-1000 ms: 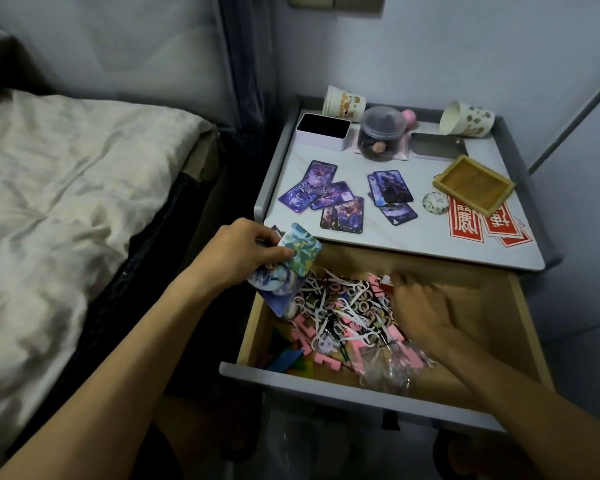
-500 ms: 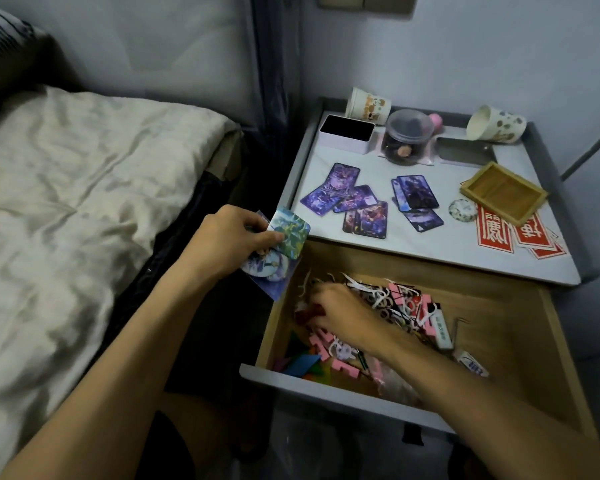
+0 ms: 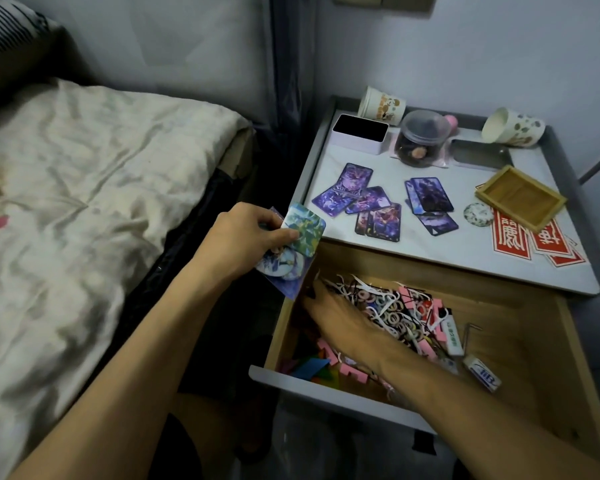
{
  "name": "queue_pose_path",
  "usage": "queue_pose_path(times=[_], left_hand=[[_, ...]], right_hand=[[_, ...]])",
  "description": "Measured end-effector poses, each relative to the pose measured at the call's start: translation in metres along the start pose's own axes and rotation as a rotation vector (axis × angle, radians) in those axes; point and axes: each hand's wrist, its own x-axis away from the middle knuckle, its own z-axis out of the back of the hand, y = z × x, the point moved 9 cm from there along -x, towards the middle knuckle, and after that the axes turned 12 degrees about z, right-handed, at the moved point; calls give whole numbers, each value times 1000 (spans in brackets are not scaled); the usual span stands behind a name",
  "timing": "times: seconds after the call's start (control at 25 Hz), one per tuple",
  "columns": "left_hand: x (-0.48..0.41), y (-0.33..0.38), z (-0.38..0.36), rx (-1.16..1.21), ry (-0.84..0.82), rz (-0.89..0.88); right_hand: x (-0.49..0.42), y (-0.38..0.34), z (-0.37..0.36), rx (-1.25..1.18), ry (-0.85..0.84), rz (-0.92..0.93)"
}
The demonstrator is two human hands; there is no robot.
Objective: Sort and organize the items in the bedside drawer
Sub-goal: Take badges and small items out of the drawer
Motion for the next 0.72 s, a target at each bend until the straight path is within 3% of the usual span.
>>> queue_pose_path(times=[0.12,0.2,0.44,0.56,0.72], left_hand=[[1,6,-11,73,-56,-8],[2,15,-18,164,-94,-19],[15,55,-47,453,-183,-43],[19,71,-65,587,-210,-11],[17,85,-95,770,-302,96]], right_hand=[[20,13,21,-197,149,-130],[45,34,49,-239,303,-268],[129,64,156,-242,619,-403],[170,114,194,-329,826,-601],[182,174,189,-350,799,-721]])
